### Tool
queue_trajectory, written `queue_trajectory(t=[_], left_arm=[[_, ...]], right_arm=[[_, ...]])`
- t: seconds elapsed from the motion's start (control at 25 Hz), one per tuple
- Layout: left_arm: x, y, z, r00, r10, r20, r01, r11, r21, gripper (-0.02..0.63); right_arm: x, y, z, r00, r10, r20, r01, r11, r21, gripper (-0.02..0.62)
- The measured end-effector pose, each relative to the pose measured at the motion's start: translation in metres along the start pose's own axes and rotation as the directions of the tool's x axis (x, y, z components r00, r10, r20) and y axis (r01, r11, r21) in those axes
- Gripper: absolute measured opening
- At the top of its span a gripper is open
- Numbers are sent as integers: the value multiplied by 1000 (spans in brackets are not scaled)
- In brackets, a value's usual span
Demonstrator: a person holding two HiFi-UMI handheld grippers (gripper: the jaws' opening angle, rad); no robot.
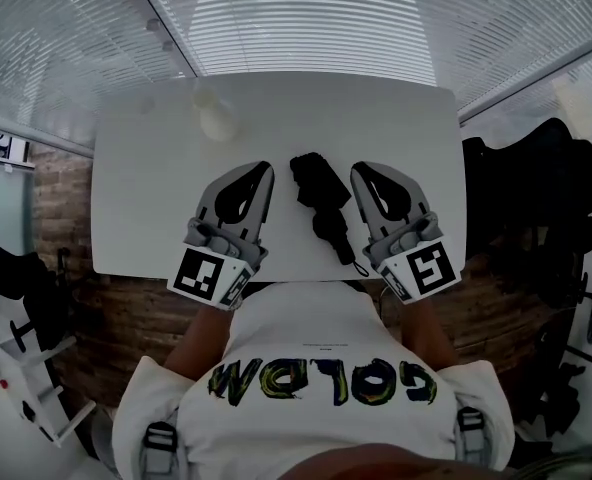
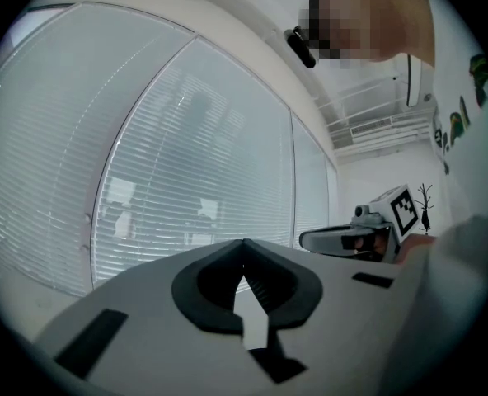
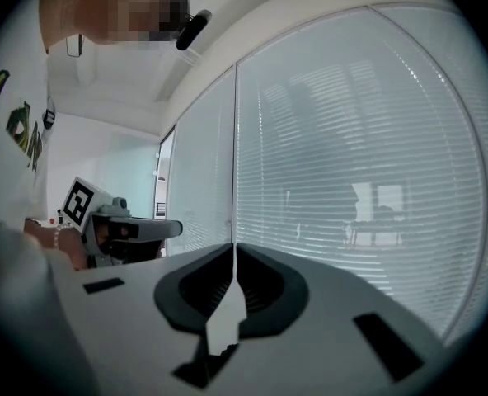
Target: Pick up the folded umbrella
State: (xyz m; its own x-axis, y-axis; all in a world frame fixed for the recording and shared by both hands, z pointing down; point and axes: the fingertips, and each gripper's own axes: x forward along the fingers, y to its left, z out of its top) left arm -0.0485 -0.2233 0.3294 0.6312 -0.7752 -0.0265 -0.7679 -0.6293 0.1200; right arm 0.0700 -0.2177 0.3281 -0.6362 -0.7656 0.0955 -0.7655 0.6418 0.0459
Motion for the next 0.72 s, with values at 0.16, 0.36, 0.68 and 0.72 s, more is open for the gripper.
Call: queue_trajectory(t=[0.16,0.36,0.68,0.72], left_arm=[[1,9,-7,1000,1,-11,-1,1000,-18,11],[-2,16,-10,1000,0,-15,-1,1000,-30,11],[-9,24,-15,1000,12,-22,-13,999,-36,11],[-10,26,-16,1000,14,-24,-15,999,-37,11]], right_arm=[[16,-3,-28,997,-2,-83,4,1000,18,60],[29,-3,-67,982,-8,-188,17,999,45,132],[46,-3,-129,942,5,-336,25,996,87,258],[48,-2,-137,934,11,-356,25,995,97,279]])
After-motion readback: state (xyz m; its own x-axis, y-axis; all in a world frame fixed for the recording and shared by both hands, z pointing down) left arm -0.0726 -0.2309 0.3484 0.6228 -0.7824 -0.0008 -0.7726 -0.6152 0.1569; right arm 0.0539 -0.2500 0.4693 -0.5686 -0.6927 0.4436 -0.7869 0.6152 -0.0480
